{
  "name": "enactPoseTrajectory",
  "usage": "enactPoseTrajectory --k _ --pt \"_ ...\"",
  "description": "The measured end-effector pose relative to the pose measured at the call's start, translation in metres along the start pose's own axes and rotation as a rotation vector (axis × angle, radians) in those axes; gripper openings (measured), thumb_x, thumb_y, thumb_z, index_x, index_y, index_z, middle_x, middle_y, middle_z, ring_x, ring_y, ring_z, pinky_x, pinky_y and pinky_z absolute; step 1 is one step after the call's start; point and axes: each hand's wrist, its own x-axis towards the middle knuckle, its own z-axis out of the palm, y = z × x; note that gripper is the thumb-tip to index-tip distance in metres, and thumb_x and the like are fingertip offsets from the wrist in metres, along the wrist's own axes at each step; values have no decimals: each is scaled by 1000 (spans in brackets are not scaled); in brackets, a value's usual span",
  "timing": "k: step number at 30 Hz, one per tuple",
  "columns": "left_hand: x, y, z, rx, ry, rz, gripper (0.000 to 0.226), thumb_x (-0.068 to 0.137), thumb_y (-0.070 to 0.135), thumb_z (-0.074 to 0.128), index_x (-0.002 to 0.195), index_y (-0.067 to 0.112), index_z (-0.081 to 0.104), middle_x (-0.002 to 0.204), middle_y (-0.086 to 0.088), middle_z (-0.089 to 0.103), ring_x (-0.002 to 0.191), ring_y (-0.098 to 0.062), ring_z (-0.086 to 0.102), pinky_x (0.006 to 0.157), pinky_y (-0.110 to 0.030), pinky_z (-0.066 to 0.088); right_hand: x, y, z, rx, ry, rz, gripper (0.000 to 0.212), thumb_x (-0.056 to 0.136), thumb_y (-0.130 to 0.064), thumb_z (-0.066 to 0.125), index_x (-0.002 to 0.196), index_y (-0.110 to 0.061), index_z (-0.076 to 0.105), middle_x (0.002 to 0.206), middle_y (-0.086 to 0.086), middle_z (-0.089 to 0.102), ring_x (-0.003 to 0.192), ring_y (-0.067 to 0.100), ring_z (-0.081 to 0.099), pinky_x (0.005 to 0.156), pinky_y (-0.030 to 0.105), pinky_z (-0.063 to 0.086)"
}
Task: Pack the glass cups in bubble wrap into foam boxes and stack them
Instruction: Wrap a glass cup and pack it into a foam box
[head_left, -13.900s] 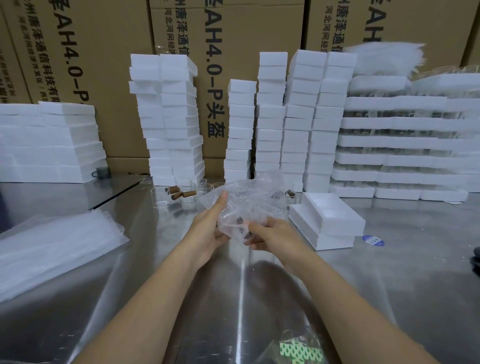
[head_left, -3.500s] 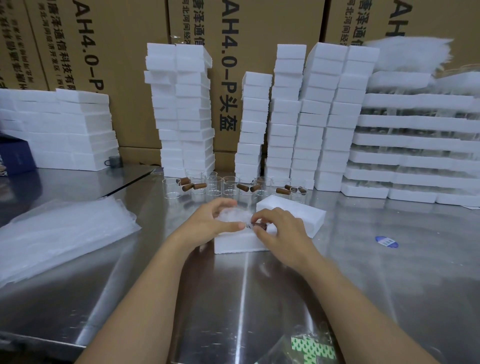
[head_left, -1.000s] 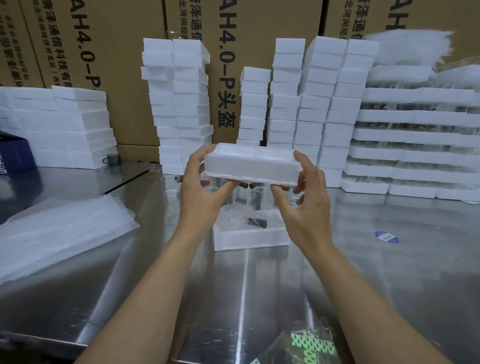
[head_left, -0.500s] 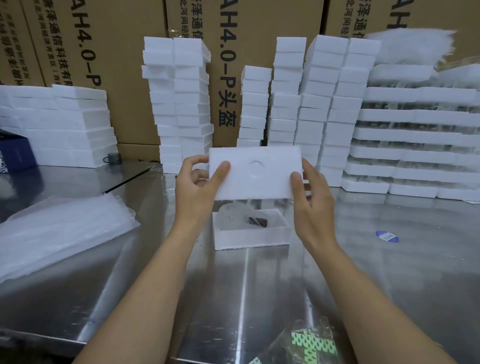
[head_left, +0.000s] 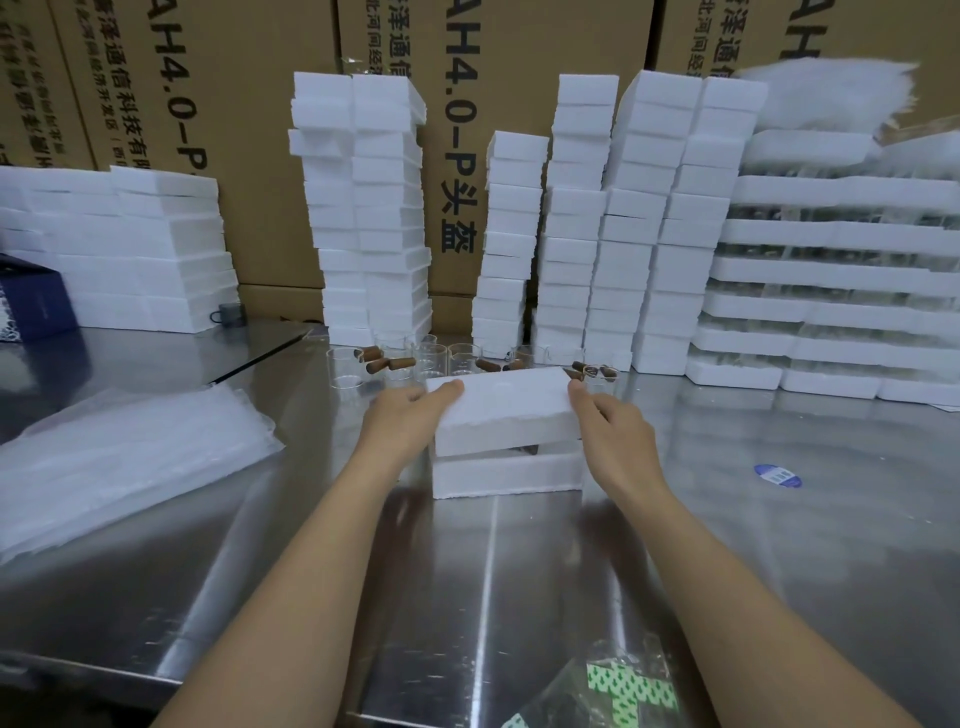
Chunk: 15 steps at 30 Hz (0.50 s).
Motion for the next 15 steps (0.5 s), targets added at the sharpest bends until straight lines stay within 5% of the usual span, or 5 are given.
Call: enactPoseTrajectory --k 4,7,15 --pt "6 -3 0 22 4 -91 50 86 65 78 105 19 73 120 -4 69 105 -24 64 88 -33 45 4 6 0 -45 -27 37 48 95 -63 47 66 -26 45 70 -8 53 71 14 52 62 34 37" --pt "9 -5 -1 19 -18 -132 67 84 68 79 128 19 68 132 -4 65 116 -27 62 92 -35 42 4 8 1 13 -55 77 42 95 -60 54 73 -25 52 80 -8 60 78 9 55 64 31 37" --pt "9 -8 1 -67 -62 -162 58 85 64 81 122 21 73 121 1 69 86 -8 58 78 -32 41 3 10 3 74 -96 138 42 93 -57 57 78 -20 45 85 -2 59 78 18 54 63 34 37"
